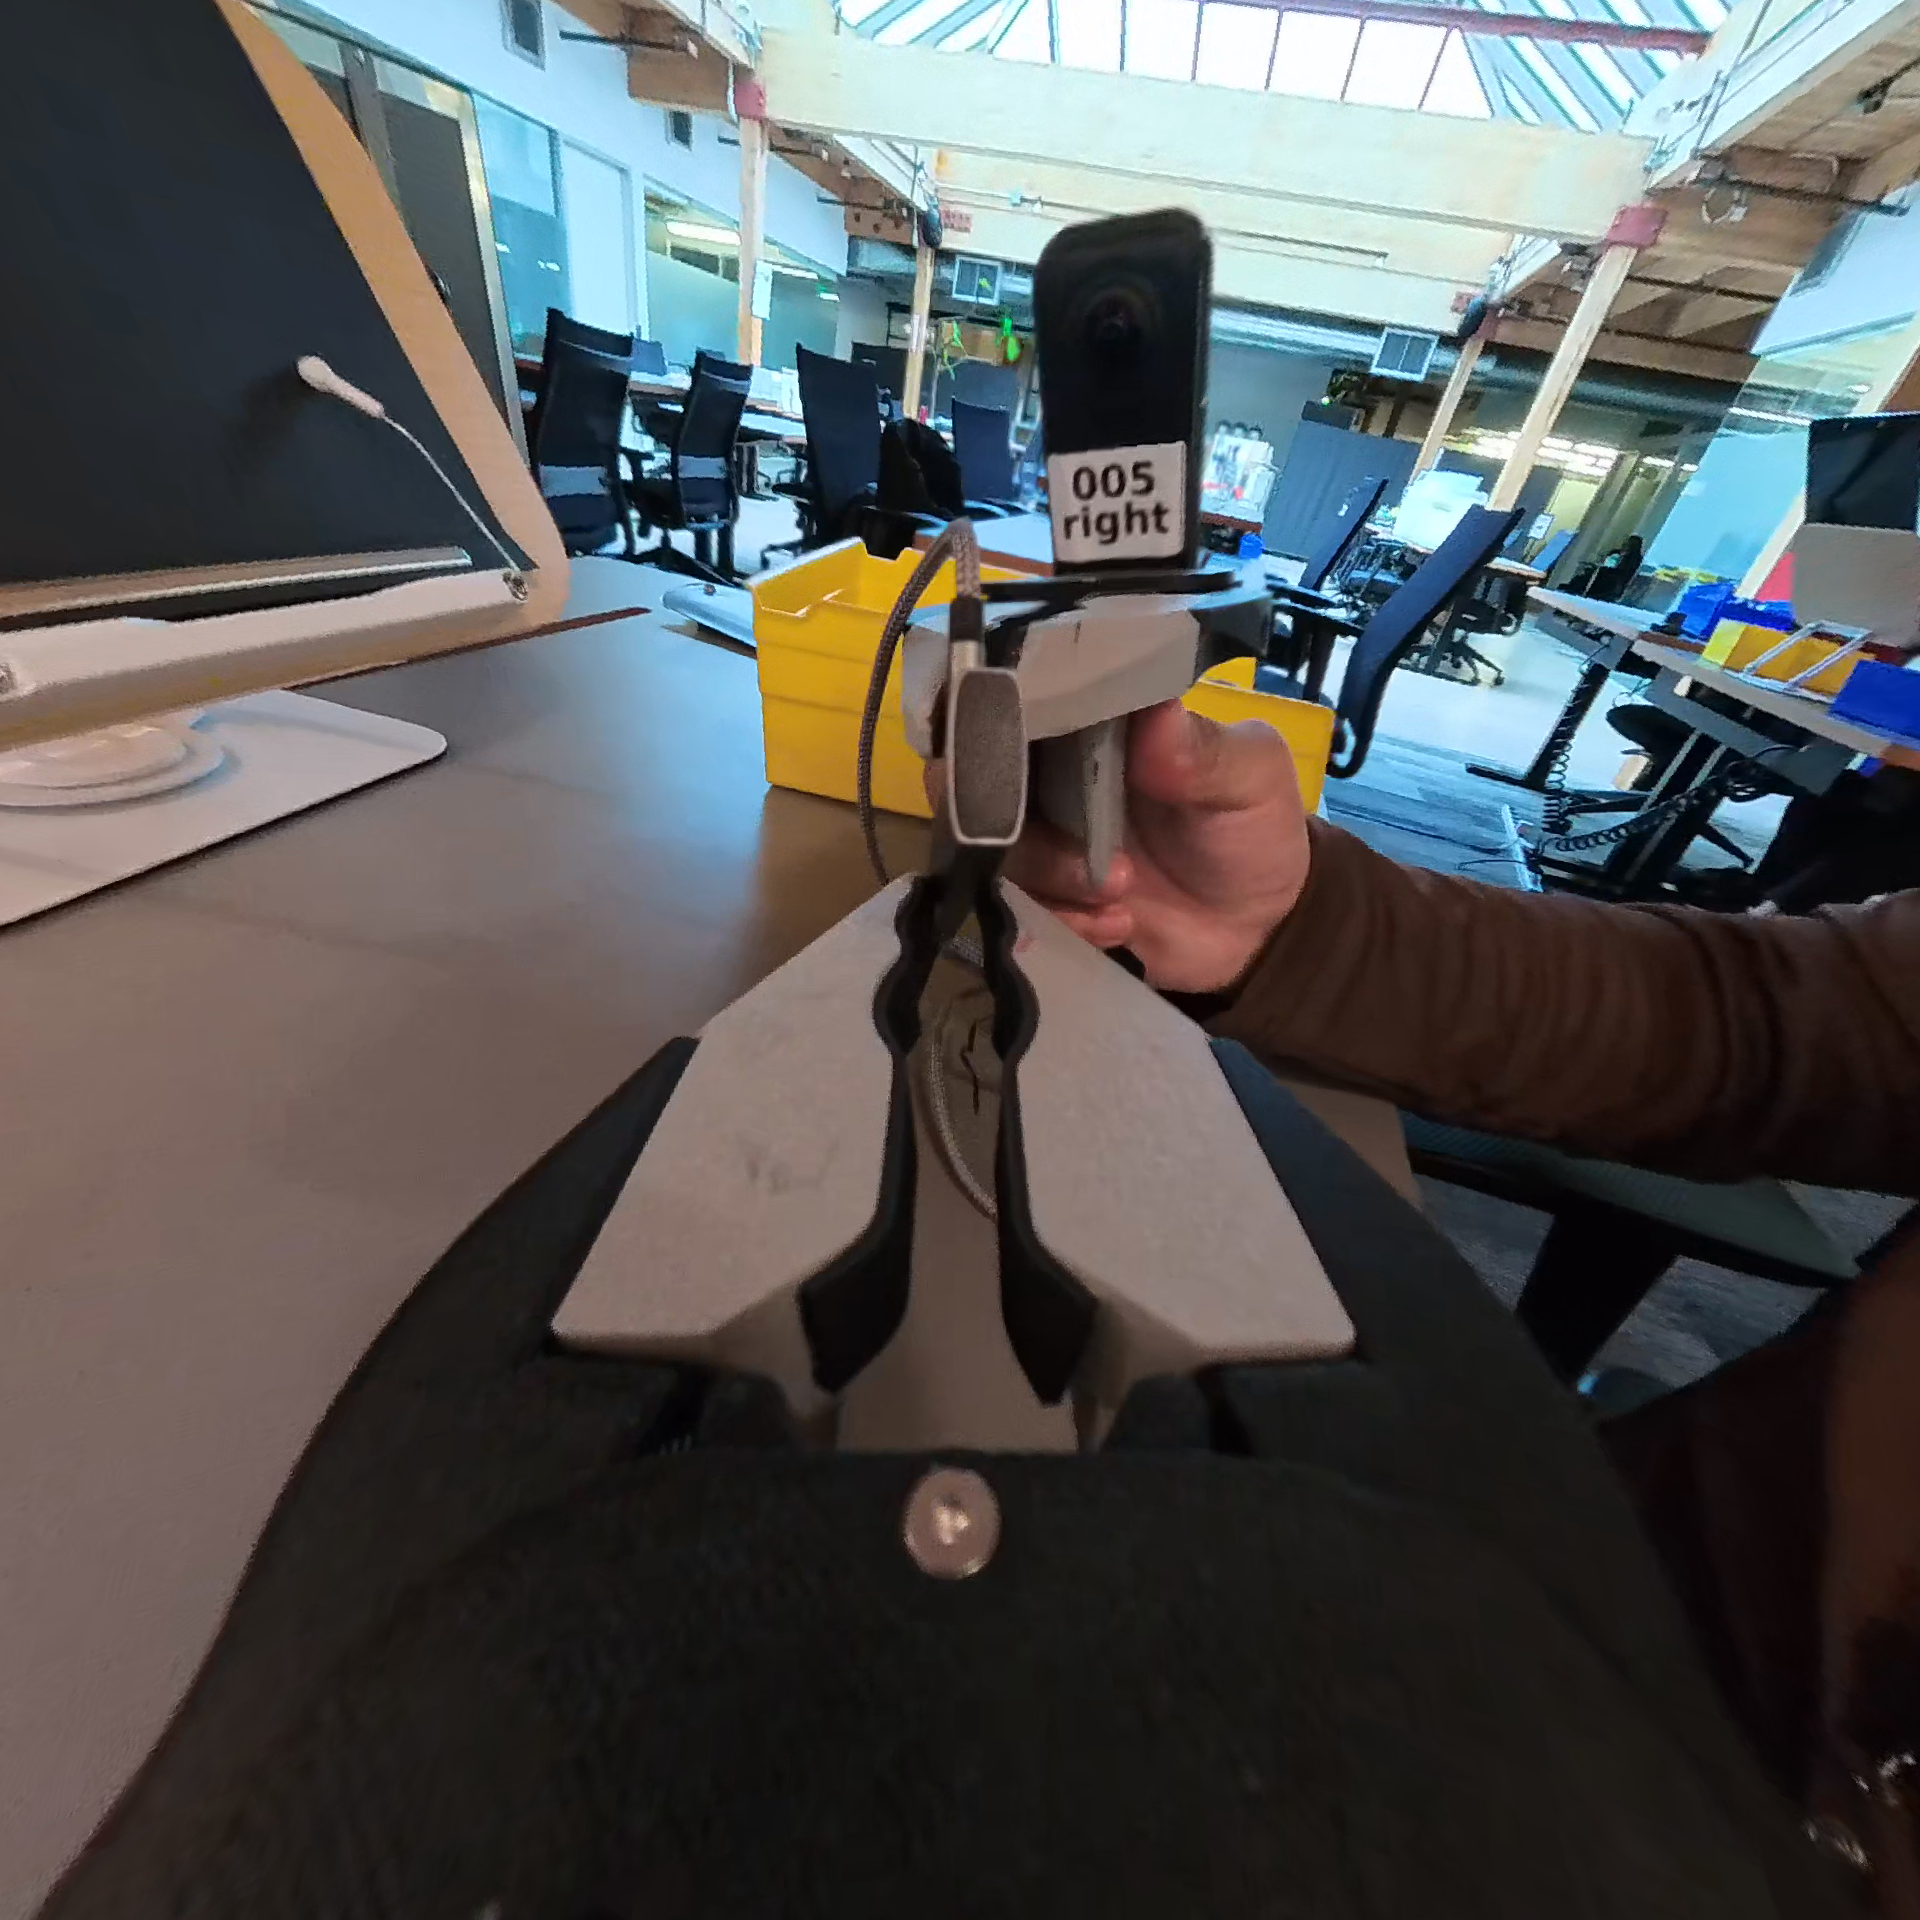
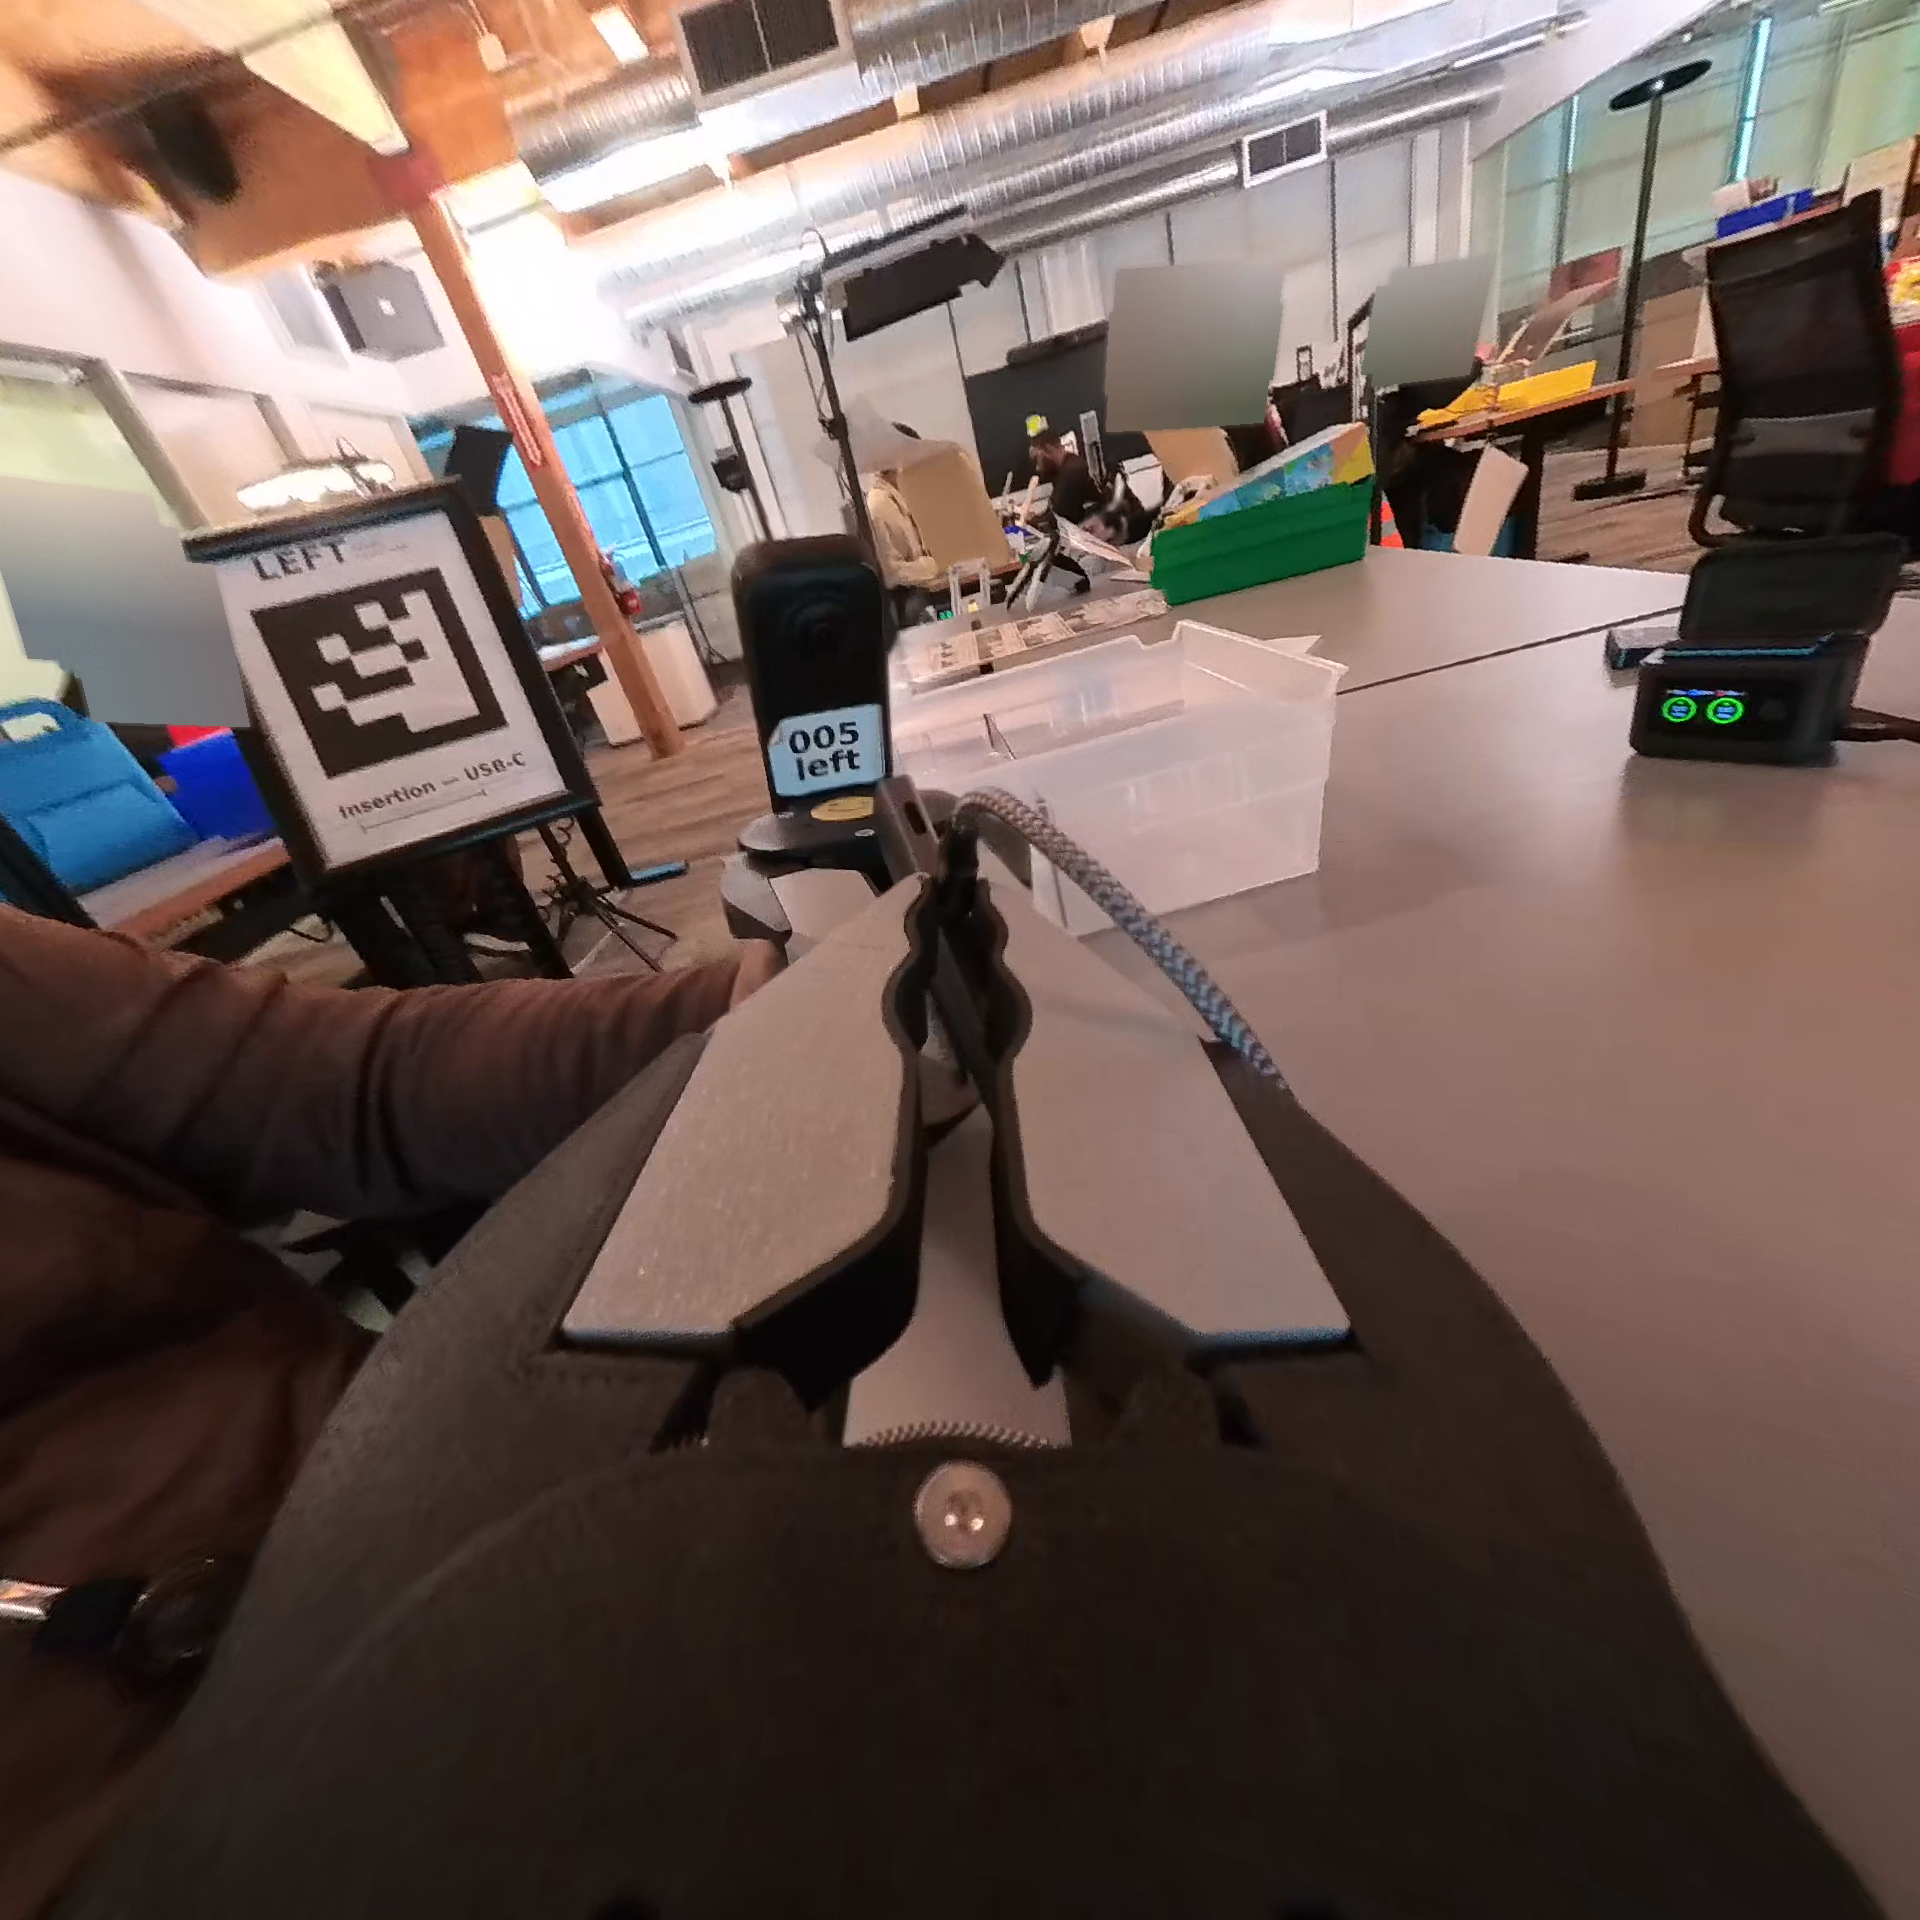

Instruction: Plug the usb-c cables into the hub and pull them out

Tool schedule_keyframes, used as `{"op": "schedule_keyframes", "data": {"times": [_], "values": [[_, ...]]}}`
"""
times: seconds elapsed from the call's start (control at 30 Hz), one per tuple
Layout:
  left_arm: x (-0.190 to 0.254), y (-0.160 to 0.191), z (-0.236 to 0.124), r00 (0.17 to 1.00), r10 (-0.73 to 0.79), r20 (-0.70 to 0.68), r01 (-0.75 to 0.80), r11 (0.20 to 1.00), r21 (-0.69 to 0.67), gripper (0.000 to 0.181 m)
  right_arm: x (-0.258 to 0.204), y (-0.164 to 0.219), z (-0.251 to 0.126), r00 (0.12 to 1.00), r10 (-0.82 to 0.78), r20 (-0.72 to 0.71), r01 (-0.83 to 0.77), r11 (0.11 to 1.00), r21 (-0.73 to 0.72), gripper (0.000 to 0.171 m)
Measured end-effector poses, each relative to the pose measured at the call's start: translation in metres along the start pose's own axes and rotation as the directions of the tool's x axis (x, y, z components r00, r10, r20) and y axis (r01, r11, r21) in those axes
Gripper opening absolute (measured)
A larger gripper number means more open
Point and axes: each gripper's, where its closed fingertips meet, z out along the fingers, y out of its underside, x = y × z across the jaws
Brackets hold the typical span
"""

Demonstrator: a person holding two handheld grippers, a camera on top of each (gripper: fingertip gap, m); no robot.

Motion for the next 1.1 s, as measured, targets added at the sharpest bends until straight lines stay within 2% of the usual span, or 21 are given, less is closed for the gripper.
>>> {"op": "schedule_keyframes", "data": {"times": [0.13,0.23,0.27,0.33,0.37,0.47,0.53,0.63,0.7,0.9,1.0,1.1], "values": [[0.001,-0.005,0.002,1.0,0.011,0.001,-0.011,0.999,0.039,0.008,0.0,-0.003,-0.001,0.995,0.088,0.045,-0.09,0.994,0.061,0.003],[0.008,-0.003,0.008,0.999,0.026,-0.022,-0.025,0.999,0.032,0.022,-0.005,0.004,0.006,0.986,0.139,0.098,-0.143,0.989,0.04,0.003],[0.008,-0.001,0.01,0.999,0.045,-0.01,-0.045,0.999,0.015,0.021,-0.008,0.007,0.01,0.983,0.143,0.116,-0.147,0.989,0.026,0.004],[0.005,0.002,0.011,0.991,0.13,0.043,-0.13,0.991,-0.014,0.008,-0.013,0.009,0.014,0.981,0.14,0.134,-0.144,0.99,0.016,0.006],[0.004,0.002,0.01,0.984,0.17,0.059,-0.169,0.985,-0.024,0.008,-0.014,0.008,0.014,0.98,0.142,0.139,-0.147,0.989,0.024,0.007],[0.002,0.002,0.009,0.985,0.16,0.069,-0.158,0.987,-0.033,0.008,-0.015,-0.002,0.009,0.966,0.182,0.186,-0.2,0.976,0.086,0.012],[0.0,0.005,0.01,0.984,0.16,0.082,-0.156,0.986,-0.052,0.008,-0.012,-0.006,0.006,0.962,0.195,0.192,-0.219,0.969,0.111,0.002],[-0.002,0.01,0.014,0.982,0.159,0.101,-0.151,0.985,-0.087,0.008,-0.009,-0.002,0.007,0.977,0.16,0.144,-0.174,0.981,0.087,0.002],[-0.002,0.007,0.012,0.99,0.112,0.083,-0.107,0.992,-0.065,0.008,-0.007,-0.003,0.006,0.984,0.137,0.112,-0.146,0.986,0.084,0.003],[-0.008,-0.001,0.006,0.997,0.015,0.073,-0.015,1.0,0.002,0.008,-0.007,0.015,0.015,1.0,-0.021,0.009,0.021,0.999,-0.046,0.011],[-0.005,0.005,0.009,0.998,0.033,0.062,-0.031,0.999,-0.028,0.007,-0.007,0.018,0.019,0.999,-0.04,0.0,0.04,0.998,-0.058,0.013],[-0.001,0.009,0.012,0.995,0.081,0.059,-0.077,0.996,-0.053,0.008,-0.007,0.018,0.017,0.999,-0.052,-0.003,0.052,0.997,-0.061,0.007]]}}
